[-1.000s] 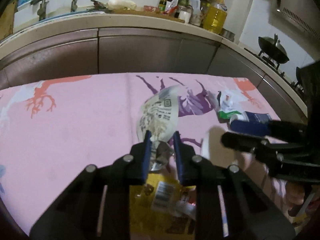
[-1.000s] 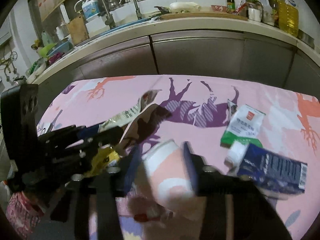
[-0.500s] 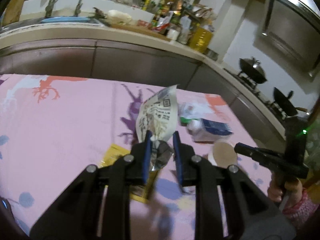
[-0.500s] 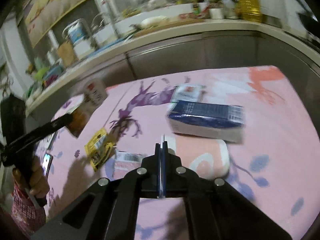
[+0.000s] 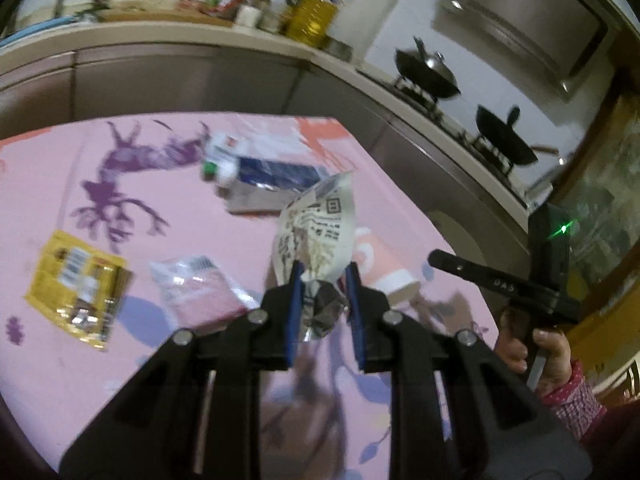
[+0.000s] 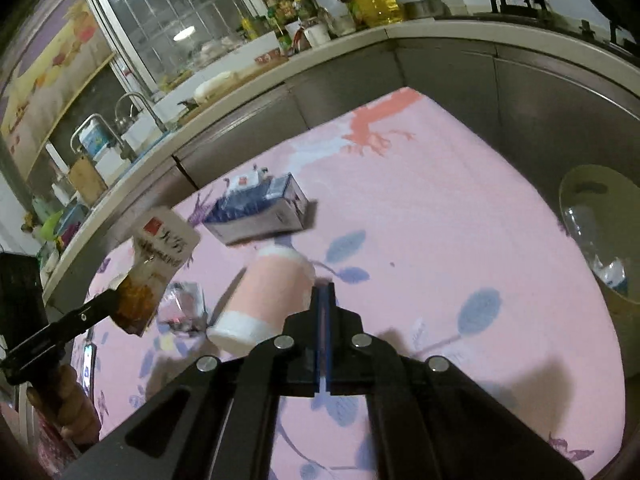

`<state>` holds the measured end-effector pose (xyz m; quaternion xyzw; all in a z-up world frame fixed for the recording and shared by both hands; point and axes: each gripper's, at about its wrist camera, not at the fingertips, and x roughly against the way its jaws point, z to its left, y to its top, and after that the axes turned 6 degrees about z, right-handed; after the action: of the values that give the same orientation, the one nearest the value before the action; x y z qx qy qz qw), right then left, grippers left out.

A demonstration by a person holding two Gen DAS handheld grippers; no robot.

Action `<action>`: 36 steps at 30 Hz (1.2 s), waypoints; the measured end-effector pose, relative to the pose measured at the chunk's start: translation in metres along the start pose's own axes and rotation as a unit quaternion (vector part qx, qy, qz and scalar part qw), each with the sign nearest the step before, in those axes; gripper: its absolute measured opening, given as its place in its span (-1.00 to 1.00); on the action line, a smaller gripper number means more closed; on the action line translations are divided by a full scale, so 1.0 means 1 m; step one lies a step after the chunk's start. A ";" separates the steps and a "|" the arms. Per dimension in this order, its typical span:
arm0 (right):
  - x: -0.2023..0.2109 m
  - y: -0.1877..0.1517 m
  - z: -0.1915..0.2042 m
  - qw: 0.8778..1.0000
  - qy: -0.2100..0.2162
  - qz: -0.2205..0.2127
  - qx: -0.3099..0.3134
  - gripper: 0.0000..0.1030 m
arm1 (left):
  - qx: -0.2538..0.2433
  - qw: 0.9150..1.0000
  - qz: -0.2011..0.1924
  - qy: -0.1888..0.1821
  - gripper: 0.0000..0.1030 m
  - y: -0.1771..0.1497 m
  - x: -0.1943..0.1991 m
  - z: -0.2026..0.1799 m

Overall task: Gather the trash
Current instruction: 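Grasp the white paper wrapper with the left tool while the right tool grasps the pink cup, then carry the wrapper and pink cup to the white bin and open both tools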

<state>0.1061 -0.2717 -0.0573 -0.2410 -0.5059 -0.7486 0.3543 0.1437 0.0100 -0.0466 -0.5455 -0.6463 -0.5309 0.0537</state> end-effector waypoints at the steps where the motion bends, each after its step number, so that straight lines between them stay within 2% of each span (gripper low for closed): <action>1: 0.001 -0.003 -0.001 1.000 0.003 -0.007 0.002 -1.00 | -0.003 1.000 0.006 0.000 -0.62 -0.001 -0.005 -0.004; 3: 0.004 -0.010 -0.001 0.999 0.032 -0.020 0.003 -1.00 | -0.002 1.000 0.020 -0.003 -0.62 -0.003 -0.016 -0.010; 5: 0.003 -0.014 -0.003 0.998 0.061 -0.024 -0.004 -0.91 | 0.000 0.999 0.032 -0.007 -0.62 -0.005 -0.025 -0.013; 6: 0.003 -0.019 -0.005 0.997 0.074 -0.025 -0.011 -0.71 | 0.000 0.999 0.037 -0.007 -0.62 -0.005 -0.028 -0.013; 7: 0.001 -0.024 -0.009 0.996 0.088 -0.023 -0.023 -0.29 | 0.000 0.999 0.043 -0.007 -0.62 -0.006 -0.033 -0.015; 9: 0.002 -0.032 -0.012 0.995 0.088 -0.030 -0.033 0.14 | -0.002 0.999 0.050 -0.007 -0.62 -0.007 -0.038 -0.017; 10: 0.003 -0.036 -0.011 0.996 0.082 -0.037 -0.028 0.14 | -0.005 0.999 0.054 -0.006 -0.62 -0.007 -0.040 -0.018; 14: -0.007 -0.041 0.002 0.998 0.041 -0.024 0.031 0.14 | -0.007 0.998 0.060 -0.003 -0.62 -0.007 -0.045 -0.019; 15: -0.011 -0.041 0.004 0.998 0.035 -0.017 0.039 0.05 | -0.005 0.998 0.060 -0.002 -0.62 -0.007 -0.045 -0.018; 17: -0.023 -0.036 0.008 0.998 0.039 -0.004 0.047 -0.21 | -0.003 0.998 0.061 0.000 -0.62 -0.006 -0.046 -0.018; 19: -0.034 -0.031 0.008 0.998 0.049 0.006 0.045 -0.83 | -0.003 0.998 0.063 0.003 -0.62 -0.004 -0.047 -0.020; 21: -0.040 -0.026 0.006 0.998 0.060 0.009 0.036 -1.00 | -0.005 0.998 0.064 0.005 -0.62 -0.001 -0.048 -0.023; 26: -0.015 -0.025 -0.024 0.998 0.046 -0.035 0.000 -1.00 | -0.031 0.997 0.071 -0.007 -0.62 0.017 -0.062 -0.048; 30: 0.020 -0.027 -0.076 0.996 0.013 -0.076 -0.050 -1.00 | -0.070 0.993 0.087 -0.037 -0.62 0.037 -0.094 -0.091; 33: 0.052 -0.030 -0.125 0.988 -0.019 -0.114 -0.099 -1.00 | -0.108 0.987 0.104 -0.064 -0.62 0.052 -0.131 -0.135; 36: 0.083 -0.033 -0.181 0.976 -0.058 -0.144 -0.153 -1.00 | -0.138 0.977 0.130 -0.098 -0.62 0.067 -0.174 -0.186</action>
<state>0.0276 -0.4557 -0.0849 -0.2602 -0.4341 -0.8452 0.1718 0.1694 -0.2518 -0.0372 -0.6762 -0.4926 -0.5476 -0.0175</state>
